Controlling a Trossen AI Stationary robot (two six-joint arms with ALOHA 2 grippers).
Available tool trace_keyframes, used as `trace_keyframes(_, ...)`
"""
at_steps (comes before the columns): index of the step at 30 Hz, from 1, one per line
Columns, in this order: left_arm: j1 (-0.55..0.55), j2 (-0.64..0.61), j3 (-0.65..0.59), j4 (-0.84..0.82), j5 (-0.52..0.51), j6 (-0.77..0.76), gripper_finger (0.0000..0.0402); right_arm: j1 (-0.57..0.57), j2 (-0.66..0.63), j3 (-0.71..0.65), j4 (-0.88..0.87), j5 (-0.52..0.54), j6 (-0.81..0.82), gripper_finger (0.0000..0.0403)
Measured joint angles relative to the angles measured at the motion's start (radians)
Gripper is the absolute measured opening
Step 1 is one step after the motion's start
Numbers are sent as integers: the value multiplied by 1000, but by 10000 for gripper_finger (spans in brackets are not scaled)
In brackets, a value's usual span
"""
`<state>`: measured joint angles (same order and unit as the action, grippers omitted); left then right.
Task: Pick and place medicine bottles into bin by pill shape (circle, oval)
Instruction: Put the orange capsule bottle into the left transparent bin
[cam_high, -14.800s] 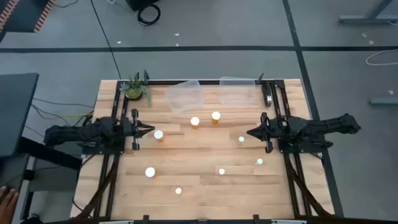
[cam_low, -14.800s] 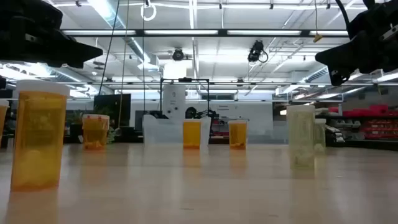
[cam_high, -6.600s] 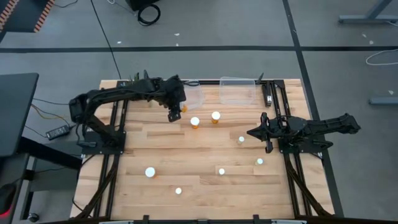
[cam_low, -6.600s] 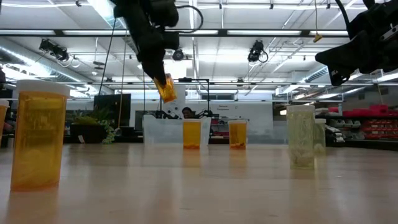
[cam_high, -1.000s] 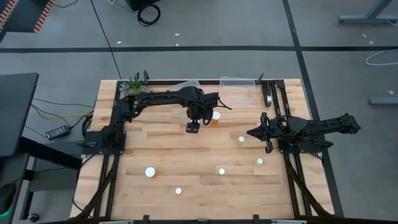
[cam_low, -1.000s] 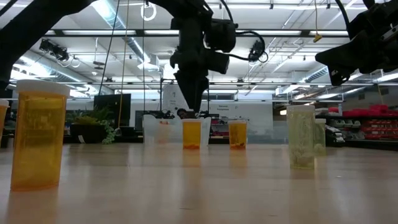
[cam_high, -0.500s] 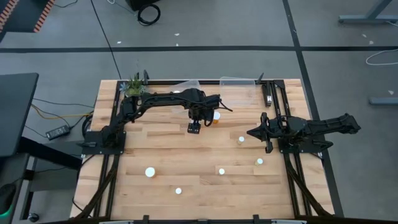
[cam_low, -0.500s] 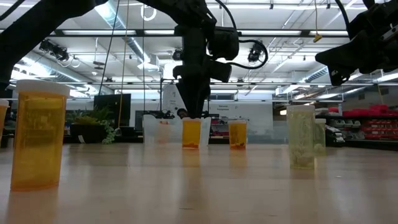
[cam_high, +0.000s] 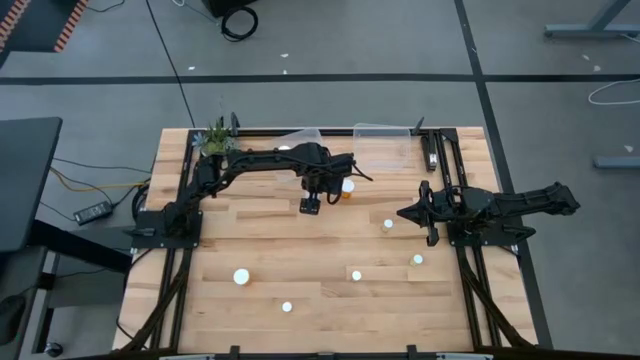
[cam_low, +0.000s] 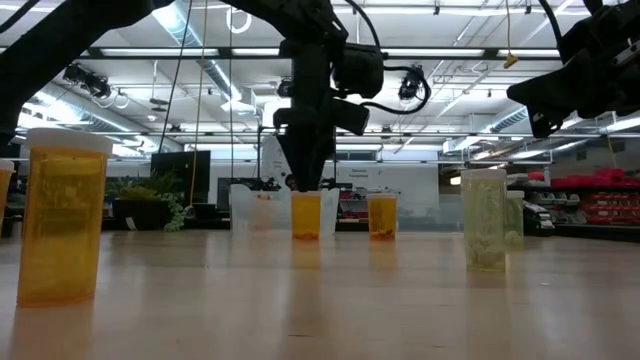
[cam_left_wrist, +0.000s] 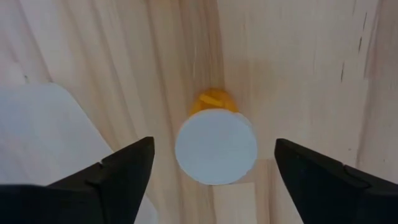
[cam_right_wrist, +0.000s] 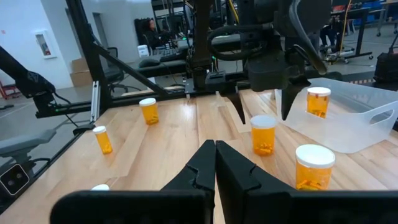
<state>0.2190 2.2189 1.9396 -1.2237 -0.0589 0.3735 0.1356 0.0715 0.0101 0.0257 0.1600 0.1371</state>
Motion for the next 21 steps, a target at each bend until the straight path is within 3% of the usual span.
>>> trace_keyframes(21,-4,43,0,16,26,-48,334,0,0,0,0,0,0,19)
